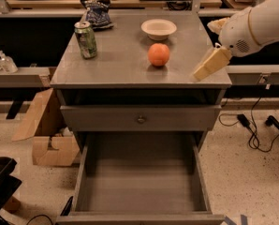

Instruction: Place orange into middle drawer

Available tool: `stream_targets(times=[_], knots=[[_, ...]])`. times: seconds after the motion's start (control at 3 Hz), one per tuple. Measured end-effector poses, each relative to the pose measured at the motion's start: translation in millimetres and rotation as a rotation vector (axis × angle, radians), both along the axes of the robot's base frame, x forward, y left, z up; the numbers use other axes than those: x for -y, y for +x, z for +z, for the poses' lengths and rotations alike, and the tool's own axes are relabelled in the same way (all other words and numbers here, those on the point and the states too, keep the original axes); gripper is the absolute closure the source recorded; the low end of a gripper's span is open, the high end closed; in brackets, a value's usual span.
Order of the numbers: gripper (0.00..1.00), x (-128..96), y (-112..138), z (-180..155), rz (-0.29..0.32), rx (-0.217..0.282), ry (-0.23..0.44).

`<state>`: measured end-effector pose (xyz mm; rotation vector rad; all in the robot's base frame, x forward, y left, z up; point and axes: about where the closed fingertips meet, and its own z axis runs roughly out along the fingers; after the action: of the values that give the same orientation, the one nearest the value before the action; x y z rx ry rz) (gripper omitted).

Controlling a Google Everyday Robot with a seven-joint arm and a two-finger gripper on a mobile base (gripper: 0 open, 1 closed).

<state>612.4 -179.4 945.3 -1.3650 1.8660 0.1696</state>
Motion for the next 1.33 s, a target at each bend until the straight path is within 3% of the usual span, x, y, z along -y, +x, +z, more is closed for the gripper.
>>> stream_targets(times=[0.33,0.67,1.0,1.33], knots=[[0.0,-35.2,42.6,-16.2,0.006,0.069,0.229],[0.0,-41.6,60.8,-9.0,-0.027,0.12,0.274],[0.0,-51.1,60.9,-23.1,-0.022,0.092,0.285],[0.0,-69.6,81.2,-47.9,-0.008,0.082,0.31]])
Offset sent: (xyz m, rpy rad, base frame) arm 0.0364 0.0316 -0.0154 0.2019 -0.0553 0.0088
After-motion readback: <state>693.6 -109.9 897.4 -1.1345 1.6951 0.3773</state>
